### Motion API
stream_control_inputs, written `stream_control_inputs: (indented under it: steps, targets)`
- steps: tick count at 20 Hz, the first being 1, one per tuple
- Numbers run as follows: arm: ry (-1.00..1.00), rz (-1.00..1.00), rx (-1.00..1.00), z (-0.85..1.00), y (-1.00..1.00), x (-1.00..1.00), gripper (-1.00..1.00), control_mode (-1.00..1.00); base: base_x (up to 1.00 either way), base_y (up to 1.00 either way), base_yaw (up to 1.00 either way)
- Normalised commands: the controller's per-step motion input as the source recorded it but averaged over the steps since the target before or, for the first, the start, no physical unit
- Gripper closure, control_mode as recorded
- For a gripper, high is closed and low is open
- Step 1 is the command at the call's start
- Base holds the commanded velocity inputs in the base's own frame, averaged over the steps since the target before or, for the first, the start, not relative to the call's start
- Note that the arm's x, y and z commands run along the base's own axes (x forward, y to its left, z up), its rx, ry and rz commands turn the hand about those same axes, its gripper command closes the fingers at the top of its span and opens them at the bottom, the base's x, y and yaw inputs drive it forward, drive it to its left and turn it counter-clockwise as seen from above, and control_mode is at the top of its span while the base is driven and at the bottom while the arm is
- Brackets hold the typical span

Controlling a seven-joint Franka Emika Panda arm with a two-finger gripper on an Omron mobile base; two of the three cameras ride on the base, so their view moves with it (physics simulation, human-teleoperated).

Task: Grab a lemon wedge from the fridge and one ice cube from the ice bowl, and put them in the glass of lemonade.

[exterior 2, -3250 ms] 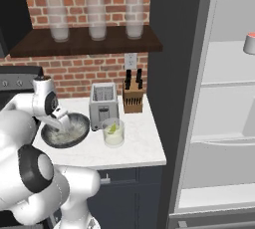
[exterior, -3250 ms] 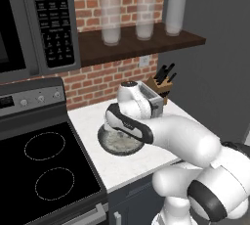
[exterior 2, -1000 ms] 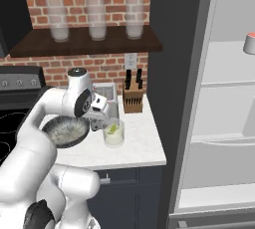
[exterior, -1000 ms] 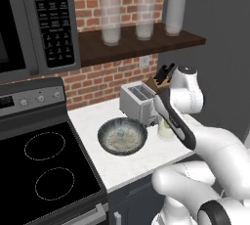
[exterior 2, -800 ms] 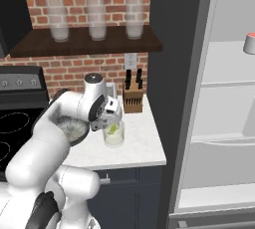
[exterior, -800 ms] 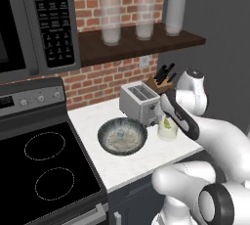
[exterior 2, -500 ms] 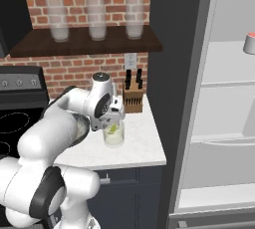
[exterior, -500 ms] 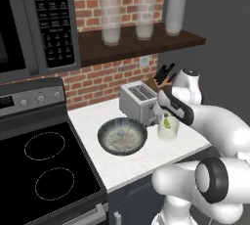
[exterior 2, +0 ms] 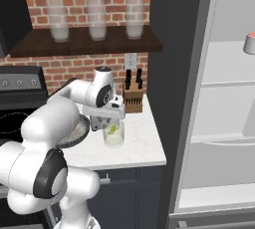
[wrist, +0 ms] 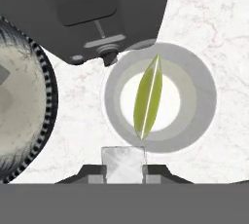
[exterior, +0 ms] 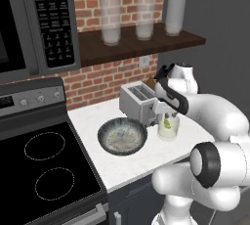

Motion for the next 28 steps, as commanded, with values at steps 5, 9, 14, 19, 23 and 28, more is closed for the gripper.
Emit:
stream_control_inputs:
  steps: [5,9,14,19,23,28]
  targets:
    - [-0.04,-0.01,0.00,-0.11,-0.08,-0.09,1.00,-1.00,0.00,0.00,0.00]
    - [-0.04,0.00,0.00,-0.14,-0.11,0.02,1.00,-1.00,0.00,0.00,0.00]
    - [0.00,0.00,0.00,-0.03,-0.08,0.10,1.00,-1.00,0.00,0.00,0.00]
    - [0.00,0.00,0.00,0.00,-0.06,0.16,1.00,-1.00,0.00,0.00,0.00]
    - [0.00,0.00,0.00,0.00,-0.08,0.32,1.00,-1.00,0.00,0.00,0.00]
    - [0.00,0.00,0.00,-0.02,-0.13,0.22,1.00,-1.00,0.00,0.00,0.00]
